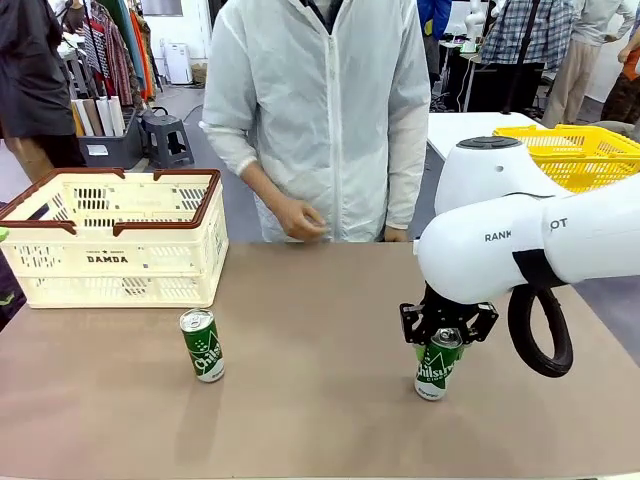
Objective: Place the drinks into the Shopping basket.
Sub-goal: Pick up one drink and place it into the Shopping basket.
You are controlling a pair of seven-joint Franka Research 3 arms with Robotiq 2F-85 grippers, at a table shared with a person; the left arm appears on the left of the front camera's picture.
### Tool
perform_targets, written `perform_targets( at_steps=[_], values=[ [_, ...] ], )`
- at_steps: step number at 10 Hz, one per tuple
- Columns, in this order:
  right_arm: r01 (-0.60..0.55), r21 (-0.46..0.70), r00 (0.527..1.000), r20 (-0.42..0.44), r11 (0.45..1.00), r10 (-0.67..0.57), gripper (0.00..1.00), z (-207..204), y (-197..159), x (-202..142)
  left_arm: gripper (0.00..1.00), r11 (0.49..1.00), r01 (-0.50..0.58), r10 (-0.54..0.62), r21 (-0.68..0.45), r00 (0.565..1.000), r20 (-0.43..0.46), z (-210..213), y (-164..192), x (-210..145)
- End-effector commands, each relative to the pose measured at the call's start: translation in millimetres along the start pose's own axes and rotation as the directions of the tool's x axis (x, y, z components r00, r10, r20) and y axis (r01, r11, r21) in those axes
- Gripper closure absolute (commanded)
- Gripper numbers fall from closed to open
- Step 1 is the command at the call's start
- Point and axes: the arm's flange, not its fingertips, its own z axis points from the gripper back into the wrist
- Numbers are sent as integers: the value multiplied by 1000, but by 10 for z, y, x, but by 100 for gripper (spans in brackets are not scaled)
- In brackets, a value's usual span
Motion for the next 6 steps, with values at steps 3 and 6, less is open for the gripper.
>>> perform_targets(
  at_steps=[3, 6],
  values=[
    [13, -12, 1000, -1, 1000, -13, 100, -31, 20, -22, 0, 1000, 4, -4, -5, 1000, -7, -22, -12, 2],
    [-55, 19, 998, 31, 998, 54, 100, 676, 110, 8, 0, 1000, 4, -4, -5, 1000, -7, -22, -12, 2]
  ],
)
